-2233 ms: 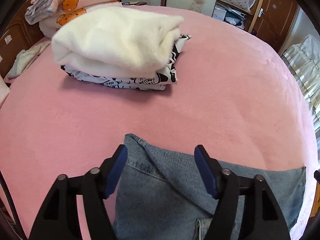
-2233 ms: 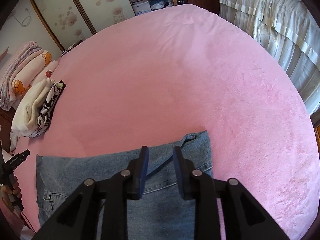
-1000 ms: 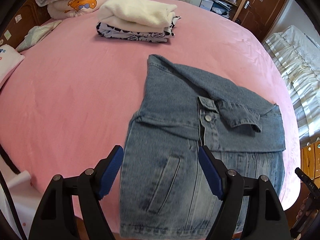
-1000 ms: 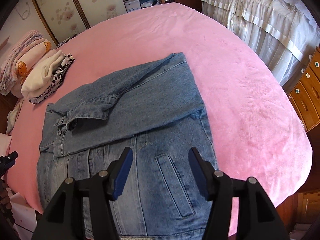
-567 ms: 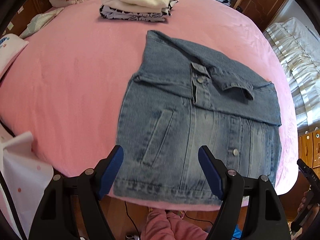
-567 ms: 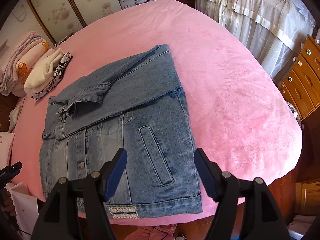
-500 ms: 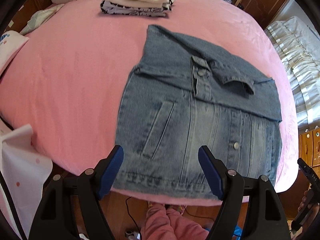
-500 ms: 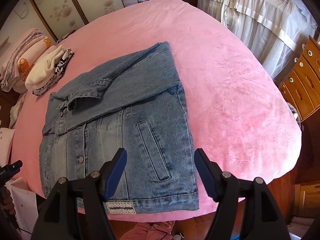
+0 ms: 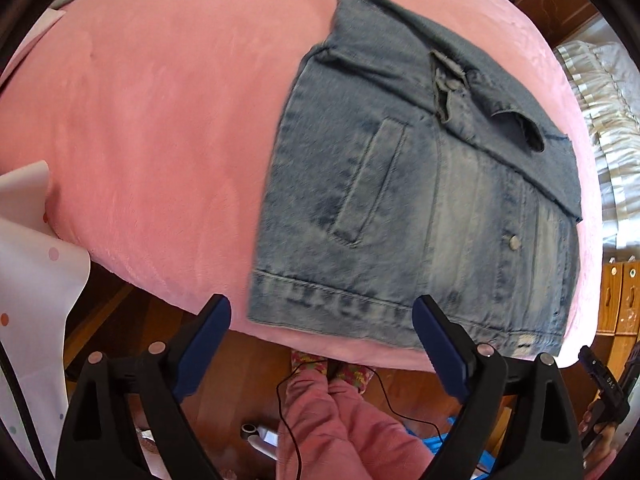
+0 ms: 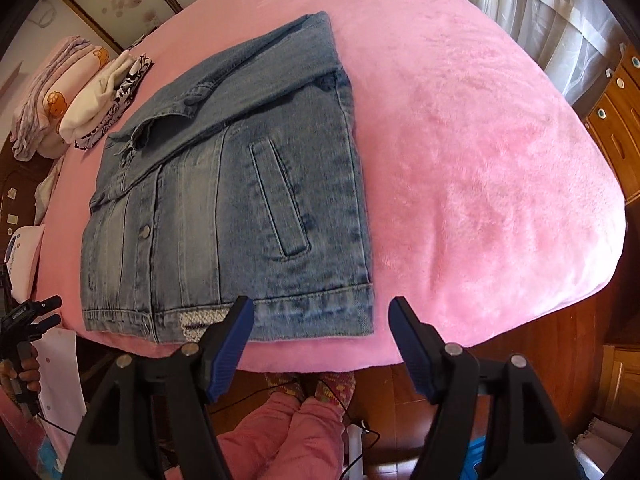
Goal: Fold large clothes
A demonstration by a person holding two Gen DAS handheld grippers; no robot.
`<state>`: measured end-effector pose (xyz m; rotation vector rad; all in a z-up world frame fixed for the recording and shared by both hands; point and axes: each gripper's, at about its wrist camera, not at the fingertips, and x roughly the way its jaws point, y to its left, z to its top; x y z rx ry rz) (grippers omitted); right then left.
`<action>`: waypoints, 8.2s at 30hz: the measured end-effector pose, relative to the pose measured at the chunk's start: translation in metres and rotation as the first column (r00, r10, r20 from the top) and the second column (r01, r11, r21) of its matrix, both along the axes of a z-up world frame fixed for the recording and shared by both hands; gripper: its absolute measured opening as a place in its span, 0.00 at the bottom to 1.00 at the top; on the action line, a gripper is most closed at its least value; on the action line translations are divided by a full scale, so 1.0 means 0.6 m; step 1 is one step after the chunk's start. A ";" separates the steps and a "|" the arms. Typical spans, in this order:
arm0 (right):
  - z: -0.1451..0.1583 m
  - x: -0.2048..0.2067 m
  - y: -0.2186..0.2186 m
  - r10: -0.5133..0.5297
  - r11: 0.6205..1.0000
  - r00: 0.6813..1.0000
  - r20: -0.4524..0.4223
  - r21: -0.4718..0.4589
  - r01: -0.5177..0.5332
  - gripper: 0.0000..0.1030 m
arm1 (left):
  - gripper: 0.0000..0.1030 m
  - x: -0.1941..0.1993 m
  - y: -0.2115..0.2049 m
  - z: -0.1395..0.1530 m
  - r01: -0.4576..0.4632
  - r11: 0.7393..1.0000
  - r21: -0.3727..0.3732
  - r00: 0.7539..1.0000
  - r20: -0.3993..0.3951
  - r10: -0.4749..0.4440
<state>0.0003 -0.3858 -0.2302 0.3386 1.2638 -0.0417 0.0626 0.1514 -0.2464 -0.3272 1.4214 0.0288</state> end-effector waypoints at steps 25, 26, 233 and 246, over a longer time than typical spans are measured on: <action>-0.133 0.000 -0.021 -0.037 0.991 0.995 -0.088 0.129 0.048 0.38 | 0.91 0.020 0.032 -0.165 0.125 0.977 -0.175 0.989 -0.052 -0.136; -0.135 0.002 -0.024 -0.040 0.989 0.995 -0.090 0.135 0.052 0.38 | 0.90 0.022 0.032 -0.165 0.120 0.975 -0.185 0.990 -0.049 -0.131; -0.069 0.624 -0.127 0.034 0.999 0.998 -0.049 0.021 -0.033 0.04 | 0.56 0.683 -0.067 -0.088 0.287 0.957 -0.047 0.955 0.085 -0.283; -0.073 0.634 -0.117 0.016 1.000 0.997 -0.070 0.002 -0.016 0.04 | 0.50 0.719 -0.019 -0.113 0.293 0.948 -0.120 0.956 0.037 -0.291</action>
